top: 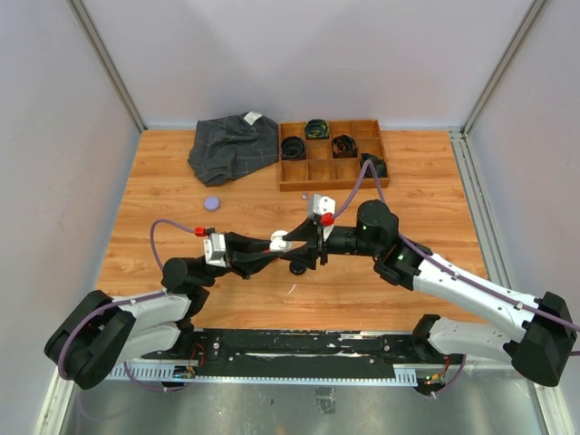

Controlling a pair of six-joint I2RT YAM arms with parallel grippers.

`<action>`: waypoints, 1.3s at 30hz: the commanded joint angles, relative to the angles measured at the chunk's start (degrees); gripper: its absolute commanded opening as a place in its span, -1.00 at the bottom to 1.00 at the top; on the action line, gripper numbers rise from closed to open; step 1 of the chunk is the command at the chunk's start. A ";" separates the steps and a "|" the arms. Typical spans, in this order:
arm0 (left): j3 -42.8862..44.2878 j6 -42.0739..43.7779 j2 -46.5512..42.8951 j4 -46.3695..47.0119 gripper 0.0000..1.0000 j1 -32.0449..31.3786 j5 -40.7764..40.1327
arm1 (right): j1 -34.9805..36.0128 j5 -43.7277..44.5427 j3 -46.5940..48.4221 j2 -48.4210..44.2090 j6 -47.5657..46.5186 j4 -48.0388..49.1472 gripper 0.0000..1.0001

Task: Insert the wireless bluetooth earbuds into the charging case
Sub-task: Place the earbud in the charging case.

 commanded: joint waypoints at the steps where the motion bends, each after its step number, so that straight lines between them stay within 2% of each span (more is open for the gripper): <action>1: 0.22 3.41 0.01 7.98 -0.99 -0.32 4.10 | 0.39 1.03 3.36 -0.79 -3.57 -7.64 -0.08; 6: 0.70 5.70 -1.48 3.08 -1.00 -0.38 5.59 | 0.41 -0.66 5.04 0.28 -4.45 -9.89 -0.11; 13: -0.10 5.80 -1.71 2.73 -1.00 -0.37 5.85 | 0.48 -4.45 8.04 2.72 -4.94 -12.15 -0.16; 17: -0.95 6.47 -1.42 3.05 -0.99 -0.38 4.82 | 0.48 -0.68 8.49 1.24 -5.13 -13.94 -0.09; 19: -1.45 7.38 -1.31 2.33 -0.99 -0.34 3.82 | 0.48 2.05 8.59 -0.10 -4.56 -14.62 0.07; 21: -2.43 8.33 -0.72 1.94 -0.99 -0.38 2.44 | 0.48 3.15 9.00 -0.77 -3.90 -15.59 0.12; 24: -4.27 9.61 0.51 2.19 -1.00 -0.32 0.93 | 0.48 6.18 11.45 0.20 -0.60 -19.80 0.11; 33: -4.57 14.20 0.45 -3.05 -0.99 -0.33 -2.42 | 0.48 15.71 24.28 6.05 11.92 -40.58 0.07; 39: -4.61 14.82 0.56 -3.84 -1.00 -0.32 -3.42 | 0.48 13.93 26.65 11.59 19.38 -44.08 -0.02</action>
